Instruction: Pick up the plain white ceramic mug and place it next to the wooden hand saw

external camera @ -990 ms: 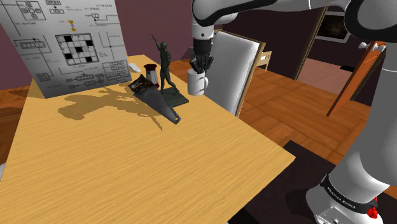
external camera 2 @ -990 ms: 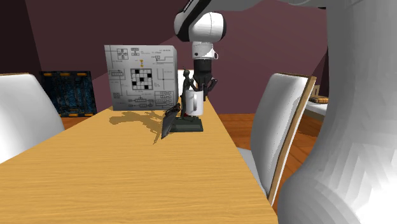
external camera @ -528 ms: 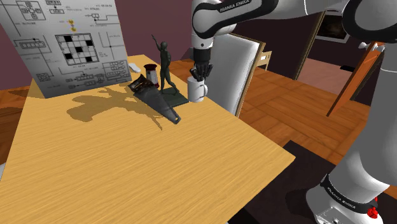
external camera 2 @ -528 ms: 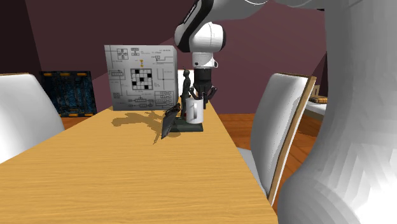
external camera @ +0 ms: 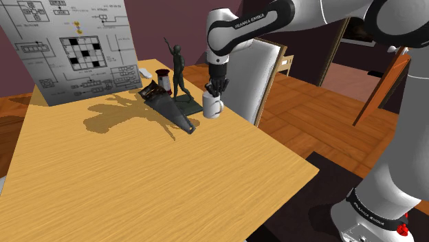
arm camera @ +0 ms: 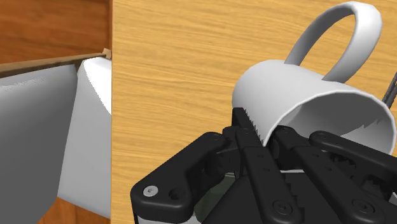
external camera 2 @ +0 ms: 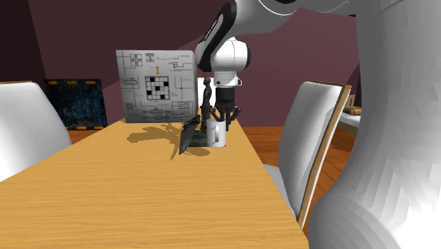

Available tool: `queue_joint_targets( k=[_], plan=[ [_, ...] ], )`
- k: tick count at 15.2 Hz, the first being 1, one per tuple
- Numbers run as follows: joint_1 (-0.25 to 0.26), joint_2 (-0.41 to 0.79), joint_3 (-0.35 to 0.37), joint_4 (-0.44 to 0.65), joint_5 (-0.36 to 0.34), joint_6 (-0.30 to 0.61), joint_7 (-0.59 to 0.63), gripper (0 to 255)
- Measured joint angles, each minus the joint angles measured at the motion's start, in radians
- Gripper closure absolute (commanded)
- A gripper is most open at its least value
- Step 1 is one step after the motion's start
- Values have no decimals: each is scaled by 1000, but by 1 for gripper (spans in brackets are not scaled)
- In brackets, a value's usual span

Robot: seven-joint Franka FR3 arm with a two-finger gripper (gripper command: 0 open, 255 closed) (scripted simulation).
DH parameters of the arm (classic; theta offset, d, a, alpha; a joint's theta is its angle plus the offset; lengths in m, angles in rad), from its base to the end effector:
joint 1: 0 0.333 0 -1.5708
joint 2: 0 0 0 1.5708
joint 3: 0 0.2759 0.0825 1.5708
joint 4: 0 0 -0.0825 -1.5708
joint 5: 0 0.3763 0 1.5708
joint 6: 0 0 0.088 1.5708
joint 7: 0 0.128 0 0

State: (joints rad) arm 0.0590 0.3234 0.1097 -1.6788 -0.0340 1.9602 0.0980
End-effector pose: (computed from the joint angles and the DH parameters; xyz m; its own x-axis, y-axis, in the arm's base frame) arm 0.6171 0.0978 0.3555 0.9961 0.0791 -0.0401 0.0792 -0.9969 0.0000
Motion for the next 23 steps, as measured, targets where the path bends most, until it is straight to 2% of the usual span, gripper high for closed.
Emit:
queue_joint_targets(
  k=[8,14,15,21,23],
  plan=[
    [2,33,-1,-63,-5,96,5,255],
    [1,40,-2,-70,-6,110,4,255],
    [1,40,-2,-70,-6,110,4,0],
    [1,40,-2,-70,-6,110,4,0],
    [-1,28,-2,-48,-4,77,0,0]
  ],
)
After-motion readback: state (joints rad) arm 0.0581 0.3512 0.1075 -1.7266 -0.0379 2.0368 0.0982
